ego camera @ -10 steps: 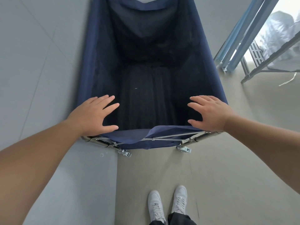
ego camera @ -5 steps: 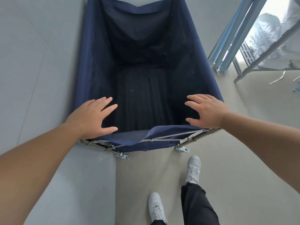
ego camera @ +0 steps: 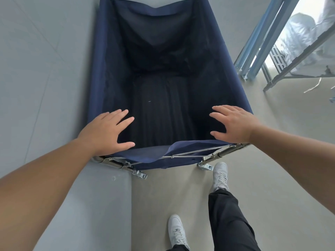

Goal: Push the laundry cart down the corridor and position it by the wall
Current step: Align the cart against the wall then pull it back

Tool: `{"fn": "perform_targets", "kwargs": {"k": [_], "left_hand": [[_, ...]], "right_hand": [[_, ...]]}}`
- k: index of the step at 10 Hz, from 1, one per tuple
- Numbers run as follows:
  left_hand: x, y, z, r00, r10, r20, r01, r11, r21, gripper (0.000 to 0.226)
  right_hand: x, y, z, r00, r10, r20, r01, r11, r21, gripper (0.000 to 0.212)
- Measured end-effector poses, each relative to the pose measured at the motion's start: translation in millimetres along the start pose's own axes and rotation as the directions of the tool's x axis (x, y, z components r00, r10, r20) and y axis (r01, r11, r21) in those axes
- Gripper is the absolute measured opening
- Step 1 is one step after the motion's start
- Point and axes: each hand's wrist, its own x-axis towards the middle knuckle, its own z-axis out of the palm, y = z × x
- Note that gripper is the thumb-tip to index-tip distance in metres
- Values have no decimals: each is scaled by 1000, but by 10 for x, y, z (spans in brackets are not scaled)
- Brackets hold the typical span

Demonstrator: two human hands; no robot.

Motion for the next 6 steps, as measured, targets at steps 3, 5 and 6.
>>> {"fn": "perform_targets", "kwargs": {"k": [3, 5, 6], "left_hand": [[25, 54, -12, 1000, -1, -5, 1, 1000, -9, 91], [34, 30, 3, 1000, 1, 0, -1, 1000, 9, 90], [40, 37, 8, 1000, 1, 2, -1, 1000, 11, 90]], "right_hand": [[-29, 38, -17, 1000, 2, 25, -2, 1000, -12, 75], [-19, 34, -10, 1000, 1, 28, 0, 1000, -10, 73], [-17, 40, -18, 999, 2, 37, -2, 1000, -11, 74]]}}
